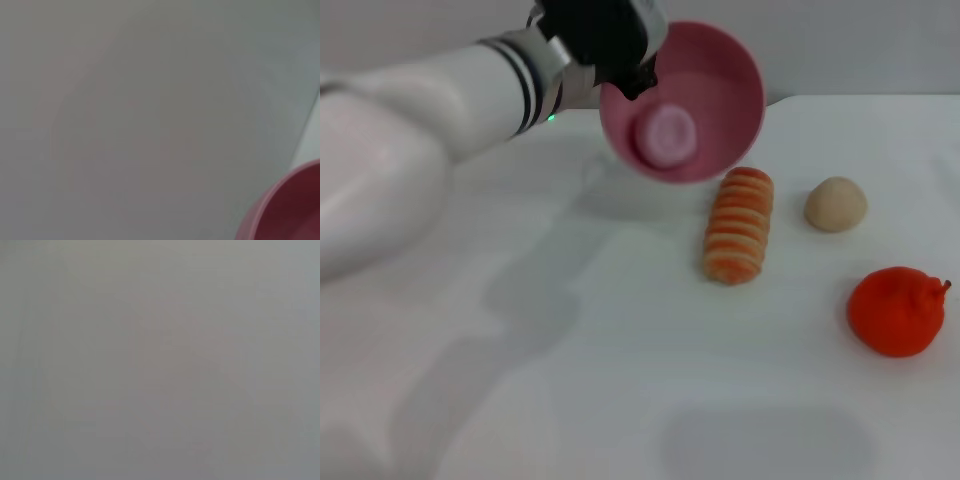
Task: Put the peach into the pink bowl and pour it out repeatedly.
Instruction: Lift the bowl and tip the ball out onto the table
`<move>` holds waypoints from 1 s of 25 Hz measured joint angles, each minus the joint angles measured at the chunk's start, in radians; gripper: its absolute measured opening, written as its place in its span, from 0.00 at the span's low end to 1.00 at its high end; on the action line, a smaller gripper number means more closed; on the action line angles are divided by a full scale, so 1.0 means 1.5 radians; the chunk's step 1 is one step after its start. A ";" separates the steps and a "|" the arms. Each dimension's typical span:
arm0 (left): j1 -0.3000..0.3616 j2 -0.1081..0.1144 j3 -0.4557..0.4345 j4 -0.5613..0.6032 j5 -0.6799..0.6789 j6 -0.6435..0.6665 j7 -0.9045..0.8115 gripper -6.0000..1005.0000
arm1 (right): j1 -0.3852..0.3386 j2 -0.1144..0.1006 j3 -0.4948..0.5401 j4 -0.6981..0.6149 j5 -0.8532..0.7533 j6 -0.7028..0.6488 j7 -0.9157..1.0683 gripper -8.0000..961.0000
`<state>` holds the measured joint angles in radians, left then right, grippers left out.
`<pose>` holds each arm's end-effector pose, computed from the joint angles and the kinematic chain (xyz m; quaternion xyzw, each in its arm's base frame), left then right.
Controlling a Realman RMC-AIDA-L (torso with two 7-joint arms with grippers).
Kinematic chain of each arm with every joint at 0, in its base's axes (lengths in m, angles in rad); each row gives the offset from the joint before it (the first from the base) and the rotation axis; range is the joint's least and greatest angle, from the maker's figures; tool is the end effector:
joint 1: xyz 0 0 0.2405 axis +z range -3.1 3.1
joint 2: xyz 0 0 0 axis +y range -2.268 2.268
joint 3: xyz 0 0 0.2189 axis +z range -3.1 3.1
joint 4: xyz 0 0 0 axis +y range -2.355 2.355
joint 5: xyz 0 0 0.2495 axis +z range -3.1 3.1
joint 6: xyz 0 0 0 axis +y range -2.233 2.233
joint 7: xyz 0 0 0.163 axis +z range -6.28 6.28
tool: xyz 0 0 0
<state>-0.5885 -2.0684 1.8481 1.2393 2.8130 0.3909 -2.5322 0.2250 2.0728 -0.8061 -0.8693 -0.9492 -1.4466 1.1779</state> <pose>-0.0603 0.4491 -0.0561 -0.8912 0.0441 -0.0032 0.4514 0.2532 0.3488 0.1648 -0.7154 0.1204 0.5168 0.4546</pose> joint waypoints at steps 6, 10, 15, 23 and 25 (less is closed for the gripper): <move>0.112 -0.001 0.065 -0.009 0.015 -0.287 0.073 0.05 | -0.018 -0.001 0.065 0.089 0.057 -0.131 -0.066 0.49; 0.159 -0.003 0.106 -0.037 0.010 -0.471 0.126 0.05 | -0.015 -0.001 0.087 0.119 0.068 -0.177 -0.069 0.49; 0.180 -0.003 0.145 -0.082 0.002 -0.615 0.172 0.05 | -0.009 0.000 0.090 0.123 0.070 -0.207 -0.069 0.49; 0.183 -0.003 0.173 -0.098 -0.046 -0.652 0.225 0.05 | 0.003 0.001 0.084 0.127 0.070 -0.214 -0.065 0.49; 0.183 -0.002 0.172 -0.092 -0.069 -0.645 0.223 0.05 | 0.006 0.000 0.084 0.136 0.068 -0.218 -0.065 0.49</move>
<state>-0.3147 -2.0718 2.1059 1.1008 2.7102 -0.5762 -2.1981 0.2344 2.0731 -0.6796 -0.6645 -0.8465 -1.7730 1.0803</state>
